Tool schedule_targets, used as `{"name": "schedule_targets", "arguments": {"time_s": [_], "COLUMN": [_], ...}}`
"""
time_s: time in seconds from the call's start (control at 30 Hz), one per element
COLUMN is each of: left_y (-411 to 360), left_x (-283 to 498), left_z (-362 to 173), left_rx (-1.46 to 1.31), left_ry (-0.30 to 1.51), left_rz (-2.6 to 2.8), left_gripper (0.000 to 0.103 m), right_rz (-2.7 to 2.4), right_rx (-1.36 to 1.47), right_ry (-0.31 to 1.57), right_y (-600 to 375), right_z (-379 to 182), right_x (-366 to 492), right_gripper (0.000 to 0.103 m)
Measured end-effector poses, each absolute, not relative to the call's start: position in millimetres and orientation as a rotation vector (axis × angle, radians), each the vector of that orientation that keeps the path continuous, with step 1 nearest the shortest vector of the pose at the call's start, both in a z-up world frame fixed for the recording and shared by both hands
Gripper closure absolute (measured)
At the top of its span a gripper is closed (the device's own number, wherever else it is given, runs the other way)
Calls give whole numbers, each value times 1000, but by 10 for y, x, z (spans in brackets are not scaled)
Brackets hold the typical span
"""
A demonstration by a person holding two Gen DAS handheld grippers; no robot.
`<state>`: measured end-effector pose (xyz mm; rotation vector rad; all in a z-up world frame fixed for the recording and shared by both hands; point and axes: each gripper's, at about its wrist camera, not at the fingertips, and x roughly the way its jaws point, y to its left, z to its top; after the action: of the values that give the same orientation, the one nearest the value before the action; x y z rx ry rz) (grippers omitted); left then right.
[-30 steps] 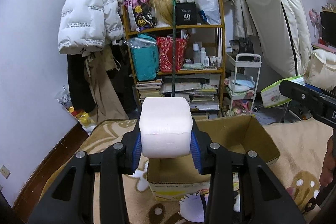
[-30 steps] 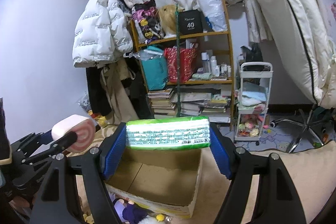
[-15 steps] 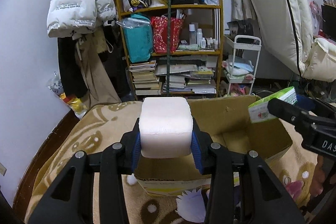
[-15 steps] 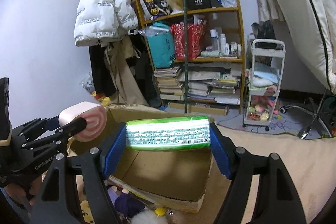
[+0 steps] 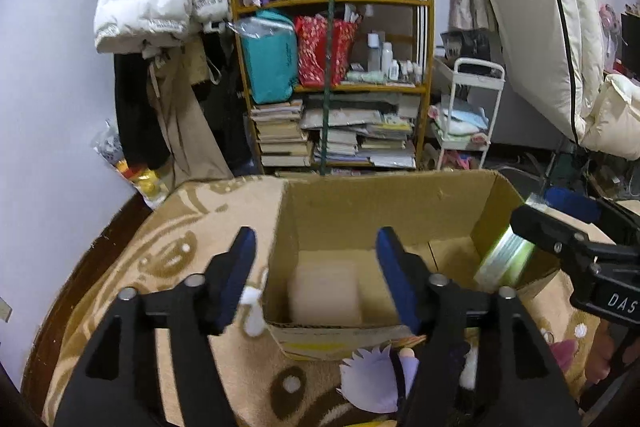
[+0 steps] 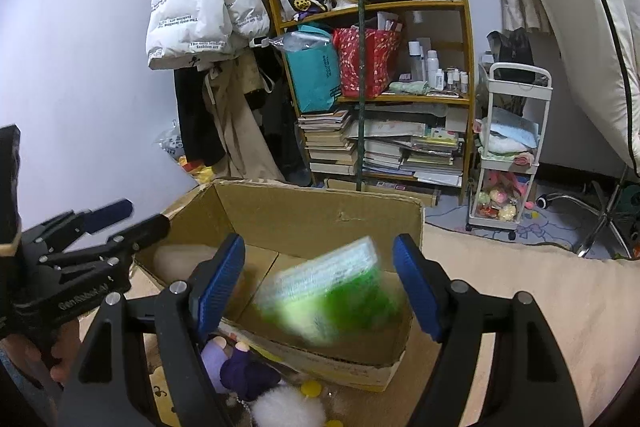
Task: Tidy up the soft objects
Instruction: 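Lower both held items into the cardboard box and open both tools, then reach the right tool to the pink plush while the left tool reaches the yellow bear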
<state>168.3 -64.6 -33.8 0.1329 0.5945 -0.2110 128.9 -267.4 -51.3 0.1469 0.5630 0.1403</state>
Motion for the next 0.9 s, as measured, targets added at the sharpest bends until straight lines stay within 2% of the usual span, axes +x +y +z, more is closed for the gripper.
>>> {"name": "schedule_targets", "arguments": {"time_s": [0.03, 0.1, 0.23, 0.3, 0.4, 0.9], "left_y": [-635, -594, -527, -482, -414, -223], "left_x": [1676, 1642, 1581, 1516, 1414, 808], "left_z": [-320, -294, -258, -232, -189, -75], "left_rx": [133, 126, 123, 126, 121, 118], "left_ry": [594, 595, 608, 606, 604, 661], "left_rz": [-203, -190, -176, -164, -142, -162], "left_gripper": [32, 29, 23, 16, 8, 8], "right_rz": [139, 129, 120, 112, 103, 53], "right_rx": [139, 130, 131, 133, 141, 144], "right_ry": [560, 549, 537, 536, 520, 531], "right_y": [-2665, -2651, -2633, -2624, -2619, -2598], "right_z": [-498, -468, -401, -365, -306, -99], "right_x": [1272, 1230, 1139, 1082, 951, 344], "right_gripper": [21, 10, 7, 0, 0, 0]}}
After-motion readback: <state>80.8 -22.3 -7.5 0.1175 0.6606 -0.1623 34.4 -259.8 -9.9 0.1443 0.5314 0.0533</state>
